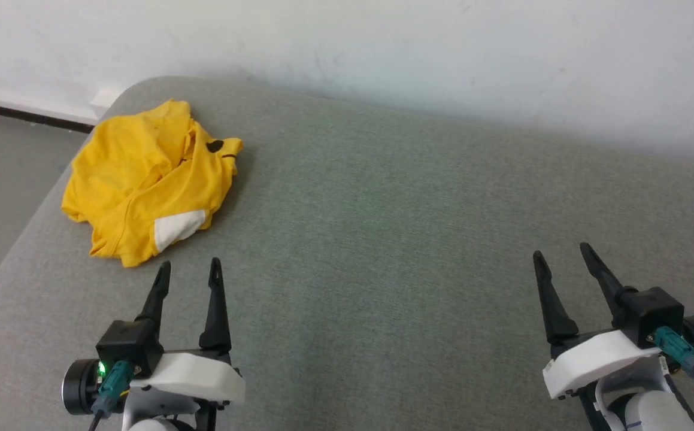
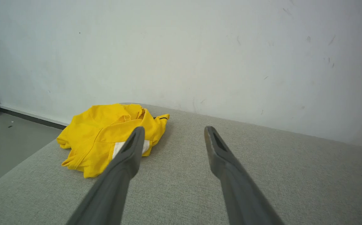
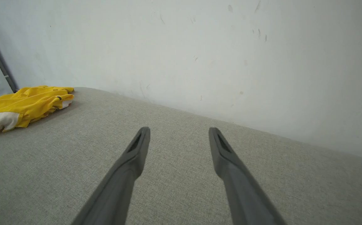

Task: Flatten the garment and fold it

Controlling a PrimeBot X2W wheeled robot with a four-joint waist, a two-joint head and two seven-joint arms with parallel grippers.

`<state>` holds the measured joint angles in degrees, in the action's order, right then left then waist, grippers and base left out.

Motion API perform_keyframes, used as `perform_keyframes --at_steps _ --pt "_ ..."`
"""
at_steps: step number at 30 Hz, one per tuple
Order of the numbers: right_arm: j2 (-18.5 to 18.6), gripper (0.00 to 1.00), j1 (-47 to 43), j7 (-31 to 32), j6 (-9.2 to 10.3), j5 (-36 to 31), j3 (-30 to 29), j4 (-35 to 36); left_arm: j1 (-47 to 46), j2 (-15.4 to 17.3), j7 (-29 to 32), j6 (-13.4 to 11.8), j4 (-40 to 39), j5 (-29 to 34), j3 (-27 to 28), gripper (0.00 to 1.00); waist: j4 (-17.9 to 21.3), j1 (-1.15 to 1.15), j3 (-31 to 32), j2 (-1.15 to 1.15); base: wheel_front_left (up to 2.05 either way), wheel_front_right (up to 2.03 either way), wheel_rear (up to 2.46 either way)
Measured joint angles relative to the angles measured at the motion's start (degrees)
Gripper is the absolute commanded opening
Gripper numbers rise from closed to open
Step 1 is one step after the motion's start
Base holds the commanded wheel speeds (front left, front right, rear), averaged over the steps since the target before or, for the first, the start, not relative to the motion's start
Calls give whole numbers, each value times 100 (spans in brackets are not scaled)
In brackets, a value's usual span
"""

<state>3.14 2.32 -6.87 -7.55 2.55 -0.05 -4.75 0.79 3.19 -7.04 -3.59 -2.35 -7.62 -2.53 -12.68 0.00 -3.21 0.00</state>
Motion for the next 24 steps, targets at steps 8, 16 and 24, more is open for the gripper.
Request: perform_keyframes --at_steps 8,16,24 --pt "1 100 23 -92 0 -3 157 -153 5 0 -69 -8 -12 -98 -44 100 -341 0 -9 0 0 0 0" --pt "-2 100 139 -196 0 -49 414 -299 28 0 -172 -108 -15 -233 -102 100 -691 0 -31 0 0 0 0" --pt "-5 100 230 -247 0 -47 619 -378 49 0 -266 -166 -11 -354 -158 100 -1043 0 -51 0 0 0 0"
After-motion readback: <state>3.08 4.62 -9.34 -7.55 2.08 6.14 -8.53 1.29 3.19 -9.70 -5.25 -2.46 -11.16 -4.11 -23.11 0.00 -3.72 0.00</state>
